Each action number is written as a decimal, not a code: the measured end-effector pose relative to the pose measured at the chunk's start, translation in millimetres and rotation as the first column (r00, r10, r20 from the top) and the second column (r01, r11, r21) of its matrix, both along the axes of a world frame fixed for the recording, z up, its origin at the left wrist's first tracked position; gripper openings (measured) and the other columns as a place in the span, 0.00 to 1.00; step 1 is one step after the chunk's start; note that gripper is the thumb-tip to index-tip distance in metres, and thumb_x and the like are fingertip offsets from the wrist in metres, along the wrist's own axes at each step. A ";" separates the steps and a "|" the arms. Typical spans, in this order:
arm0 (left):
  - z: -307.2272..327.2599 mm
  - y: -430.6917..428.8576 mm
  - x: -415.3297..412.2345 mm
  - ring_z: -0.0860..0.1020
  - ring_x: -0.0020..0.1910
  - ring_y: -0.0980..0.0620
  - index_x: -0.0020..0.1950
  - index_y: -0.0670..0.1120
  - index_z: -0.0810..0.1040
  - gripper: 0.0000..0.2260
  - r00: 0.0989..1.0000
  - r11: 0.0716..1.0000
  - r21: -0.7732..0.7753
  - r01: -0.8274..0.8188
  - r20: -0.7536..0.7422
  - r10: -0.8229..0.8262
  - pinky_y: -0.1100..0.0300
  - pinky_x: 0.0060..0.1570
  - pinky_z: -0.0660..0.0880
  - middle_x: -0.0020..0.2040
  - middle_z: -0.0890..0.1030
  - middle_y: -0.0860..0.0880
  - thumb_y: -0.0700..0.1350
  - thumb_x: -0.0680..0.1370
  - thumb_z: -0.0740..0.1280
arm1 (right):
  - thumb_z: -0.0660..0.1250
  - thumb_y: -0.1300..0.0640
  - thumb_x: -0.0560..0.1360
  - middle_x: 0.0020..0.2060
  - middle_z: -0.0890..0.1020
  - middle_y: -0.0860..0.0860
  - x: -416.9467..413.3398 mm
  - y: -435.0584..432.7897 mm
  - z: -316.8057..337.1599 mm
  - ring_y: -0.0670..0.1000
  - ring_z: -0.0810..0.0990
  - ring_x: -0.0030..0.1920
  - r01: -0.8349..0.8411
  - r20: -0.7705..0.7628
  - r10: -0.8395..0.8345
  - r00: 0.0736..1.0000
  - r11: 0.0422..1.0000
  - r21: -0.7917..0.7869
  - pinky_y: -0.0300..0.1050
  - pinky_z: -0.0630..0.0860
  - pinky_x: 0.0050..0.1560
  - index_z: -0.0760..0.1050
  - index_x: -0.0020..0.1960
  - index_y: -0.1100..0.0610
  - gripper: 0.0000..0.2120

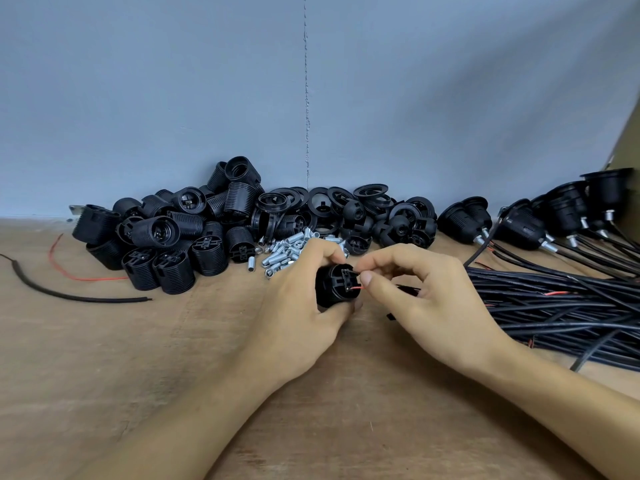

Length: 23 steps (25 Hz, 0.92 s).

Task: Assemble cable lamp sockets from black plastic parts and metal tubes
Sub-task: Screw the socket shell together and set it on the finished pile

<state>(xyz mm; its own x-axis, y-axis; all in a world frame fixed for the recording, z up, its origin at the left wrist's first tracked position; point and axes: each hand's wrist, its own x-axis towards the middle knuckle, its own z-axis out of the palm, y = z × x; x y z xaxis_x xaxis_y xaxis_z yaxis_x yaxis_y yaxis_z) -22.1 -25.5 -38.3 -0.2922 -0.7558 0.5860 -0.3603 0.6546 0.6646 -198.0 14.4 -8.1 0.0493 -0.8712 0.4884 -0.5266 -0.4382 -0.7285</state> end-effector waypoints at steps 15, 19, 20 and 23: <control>-2.2 -0.5 -0.2 0.80 0.44 0.57 0.53 0.60 0.72 0.20 0.999 0.994 -0.100 -0.035 0.035 0.038 0.69 0.41 0.72 0.44 0.81 0.60 0.39 0.71 0.74 | 0.71 0.60 0.75 0.38 0.82 0.44 1.8 3.7 2.8 0.46 0.79 0.46 0.051 -0.128 -0.062 0.990 0.995 -0.088 0.32 0.71 0.48 0.84 0.46 0.50 0.06; -1.6 1.2 -0.5 0.78 0.46 0.58 0.54 0.59 0.72 0.18 0.994 0.989 -0.134 -0.069 0.075 0.079 0.66 0.44 0.72 0.45 0.79 0.60 0.42 0.71 0.72 | 0.72 0.61 0.75 0.37 0.80 0.42 2.3 4.1 2.0 0.46 0.78 0.46 0.062 -0.165 -0.083 0.983 0.989 -0.131 0.30 0.69 0.47 0.83 0.46 0.50 0.06; -1.7 1.2 -0.5 0.77 0.47 0.58 0.54 0.60 0.72 0.18 0.991 0.986 -0.143 -0.083 0.090 0.096 0.66 0.46 0.71 0.46 0.79 0.60 0.42 0.71 0.72 | 0.72 0.61 0.75 0.37 0.80 0.41 2.6 4.2 1.6 0.46 0.77 0.46 0.065 -0.181 -0.092 0.979 0.987 -0.147 0.29 0.69 0.47 0.83 0.46 0.51 0.06; -2.7 0.5 -0.1 0.76 0.49 0.59 0.55 0.61 0.73 0.18 0.983 0.982 -0.148 -0.117 0.121 0.135 0.68 0.48 0.70 0.47 0.79 0.59 0.44 0.71 0.70 | 0.72 0.63 0.75 0.37 0.79 0.42 2.7 4.2 -0.1 0.45 0.76 0.46 0.066 -0.226 -0.107 0.968 0.981 -0.180 0.26 0.68 0.46 0.83 0.46 0.53 0.06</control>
